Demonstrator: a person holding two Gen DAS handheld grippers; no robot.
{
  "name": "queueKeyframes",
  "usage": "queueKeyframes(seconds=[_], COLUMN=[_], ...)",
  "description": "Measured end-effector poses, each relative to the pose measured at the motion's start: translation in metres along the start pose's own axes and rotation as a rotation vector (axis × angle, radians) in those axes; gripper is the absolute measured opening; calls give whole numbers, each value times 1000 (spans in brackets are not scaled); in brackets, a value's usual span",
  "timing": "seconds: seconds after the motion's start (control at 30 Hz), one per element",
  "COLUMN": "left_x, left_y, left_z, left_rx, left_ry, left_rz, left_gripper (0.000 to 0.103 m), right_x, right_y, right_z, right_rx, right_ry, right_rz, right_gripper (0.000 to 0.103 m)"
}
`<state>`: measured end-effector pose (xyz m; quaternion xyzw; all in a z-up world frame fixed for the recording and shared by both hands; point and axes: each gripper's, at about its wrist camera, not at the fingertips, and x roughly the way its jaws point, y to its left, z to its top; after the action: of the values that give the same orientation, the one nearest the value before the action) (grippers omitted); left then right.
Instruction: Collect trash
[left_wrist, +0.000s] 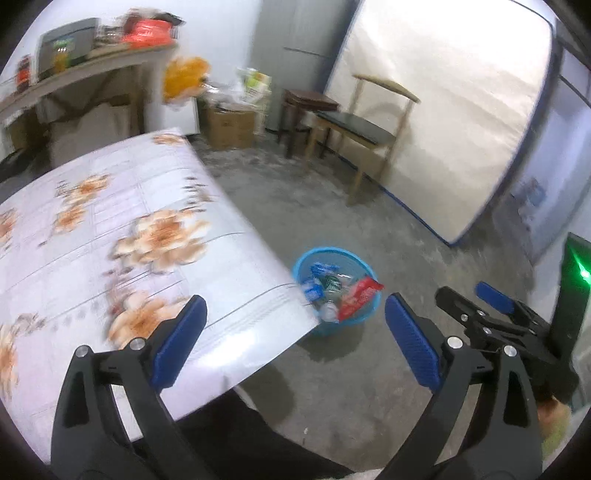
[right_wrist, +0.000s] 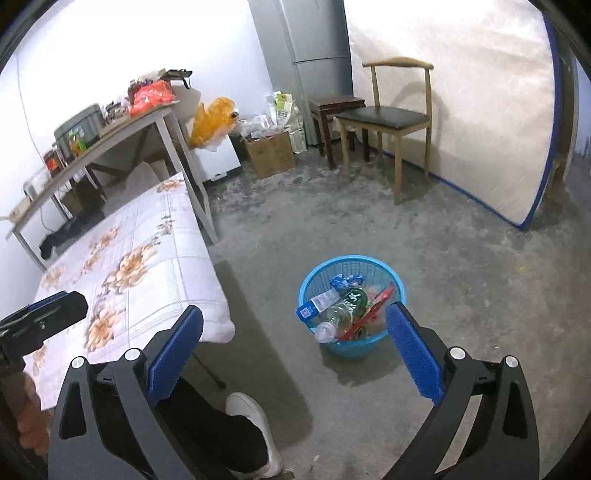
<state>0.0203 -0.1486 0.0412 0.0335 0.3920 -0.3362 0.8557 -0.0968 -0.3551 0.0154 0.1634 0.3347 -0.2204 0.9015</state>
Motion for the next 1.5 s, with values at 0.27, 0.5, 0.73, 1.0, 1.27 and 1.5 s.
queueKeyframes(seconds=[0.27, 0.5, 0.73, 1.0, 1.27, 1.5], left_x=[-29, -27, -24, -32, -34, -33], left_y=[9, 30, 44, 58, 60, 61], left_z=[-21, -32, -46, -46, -43, -44], left_rx=[29, -111, -160, -182, -177, -171], left_ry=[-81, 0, 47, 15, 12, 17], left_rz=[265, 354, 421, 495, 514, 516], left_gripper=[94, 94, 94, 94, 94, 94], right_x=[-43, -33, -30, -24, -20, -17], right_y=[58, 76, 68, 70, 73, 73], right_z=[-17, -19, -23, -22, -23, -26], right_rx=[-217, -210, -168, -154, -138, -134], right_ry=[-183, -52, -15, 5, 17, 28], right_rz=[-132, -148, -217, -236, -229, -231], right_gripper=[97, 97, 97, 97, 97, 97])
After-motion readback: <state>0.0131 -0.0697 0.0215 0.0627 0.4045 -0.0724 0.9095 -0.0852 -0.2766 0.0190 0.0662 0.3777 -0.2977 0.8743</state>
